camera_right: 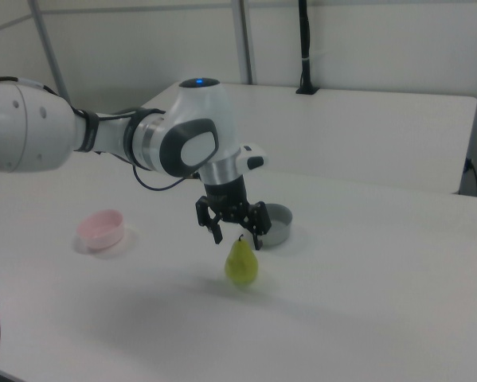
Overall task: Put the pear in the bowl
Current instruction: 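Move the open gripper over the yellow-green pear and lower it, then close the gripper on the pear and lift it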
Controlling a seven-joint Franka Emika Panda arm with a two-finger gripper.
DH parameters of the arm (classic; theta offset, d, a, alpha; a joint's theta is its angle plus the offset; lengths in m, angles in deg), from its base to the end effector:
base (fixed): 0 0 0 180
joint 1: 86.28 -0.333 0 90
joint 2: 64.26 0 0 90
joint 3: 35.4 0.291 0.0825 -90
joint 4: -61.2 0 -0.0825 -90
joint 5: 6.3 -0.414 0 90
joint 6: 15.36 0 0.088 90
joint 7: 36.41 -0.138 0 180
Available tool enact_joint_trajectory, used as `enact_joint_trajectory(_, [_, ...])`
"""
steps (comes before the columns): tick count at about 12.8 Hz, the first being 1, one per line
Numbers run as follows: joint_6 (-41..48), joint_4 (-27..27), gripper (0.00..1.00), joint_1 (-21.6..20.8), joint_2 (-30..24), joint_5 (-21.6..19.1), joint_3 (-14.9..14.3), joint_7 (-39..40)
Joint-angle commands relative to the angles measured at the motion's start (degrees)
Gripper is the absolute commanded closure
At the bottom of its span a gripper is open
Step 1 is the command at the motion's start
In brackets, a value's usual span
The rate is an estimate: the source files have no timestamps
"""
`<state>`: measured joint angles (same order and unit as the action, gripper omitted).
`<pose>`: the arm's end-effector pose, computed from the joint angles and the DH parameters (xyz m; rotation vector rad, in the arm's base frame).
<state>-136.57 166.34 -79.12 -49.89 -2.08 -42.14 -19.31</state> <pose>0.6256 -0.1580 0.3284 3.0404 0.1478 0.0077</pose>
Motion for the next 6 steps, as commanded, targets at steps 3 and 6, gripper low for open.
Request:
enact_joint_trajectory(3, [-6.7,1.1,0.0,-1.1,4.2,-4.0,0.1,-2.1])
enact_joint_trajectory(6, [-7.1,1.9,0.0,-1.4,5.1,-3.6,0.1,-1.8])
